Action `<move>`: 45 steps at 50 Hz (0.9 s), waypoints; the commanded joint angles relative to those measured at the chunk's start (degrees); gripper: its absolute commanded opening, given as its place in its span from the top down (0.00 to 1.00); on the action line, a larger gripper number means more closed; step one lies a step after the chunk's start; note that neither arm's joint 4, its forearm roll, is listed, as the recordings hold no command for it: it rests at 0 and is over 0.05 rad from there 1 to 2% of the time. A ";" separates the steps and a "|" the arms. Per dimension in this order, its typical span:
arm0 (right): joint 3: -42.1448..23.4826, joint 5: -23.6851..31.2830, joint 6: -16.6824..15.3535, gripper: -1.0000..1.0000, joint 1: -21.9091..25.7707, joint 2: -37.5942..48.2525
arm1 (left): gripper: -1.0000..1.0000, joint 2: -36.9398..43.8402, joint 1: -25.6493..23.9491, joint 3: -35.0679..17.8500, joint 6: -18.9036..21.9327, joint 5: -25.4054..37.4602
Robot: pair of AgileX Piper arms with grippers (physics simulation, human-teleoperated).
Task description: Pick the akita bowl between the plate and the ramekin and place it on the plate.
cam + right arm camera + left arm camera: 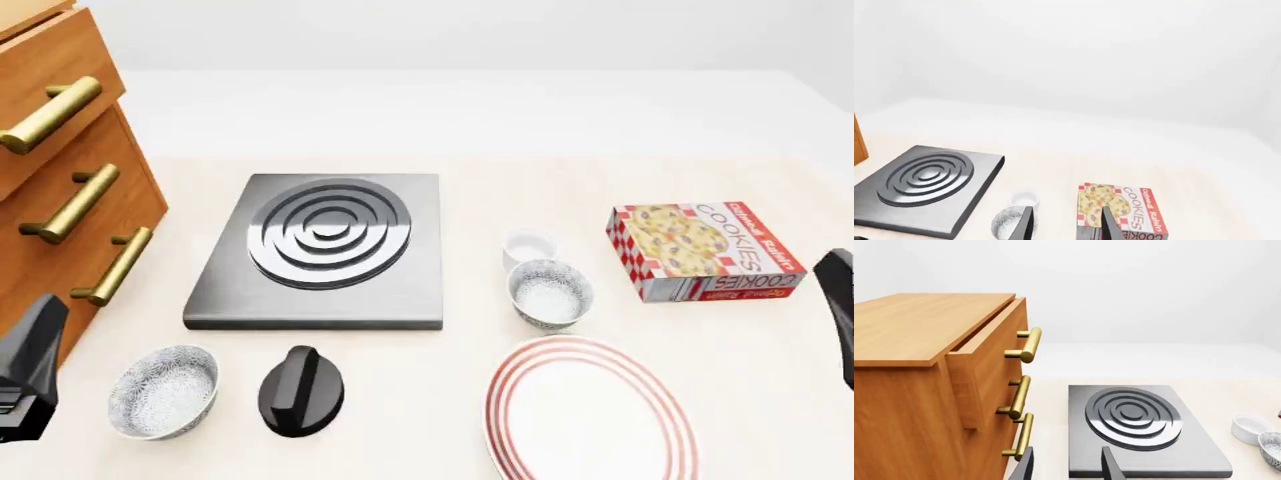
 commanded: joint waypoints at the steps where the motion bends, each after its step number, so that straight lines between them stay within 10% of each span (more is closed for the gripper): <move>1: -11.68 3.91 -1.62 0.00 2.48 5.44 | 0.00 0.00 0.00 0.00 0.00 0.00; 19: -35.77 14.56 -2.58 0.00 5.40 24.06 | 0.00 0.00 0.00 0.00 0.00 0.00; 28: -35.79 14.57 -2.58 0.00 5.40 24.08 | 0.00 0.00 0.00 0.00 0.00 0.00; 29: -48.55 20.82 -4.30 0.00 6.99 32.26 | 0.00 0.00 0.00 0.00 0.00 0.00; 31: -51.27 22.41 -4.26 0.00 7.54 33.73 | 0.00 0.00 0.00 0.00 0.00 0.00; 45: -58.29 26.65 -3.96 0.00 6.46 39.42 | 0.00 0.00 0.00 0.00 0.00 0.00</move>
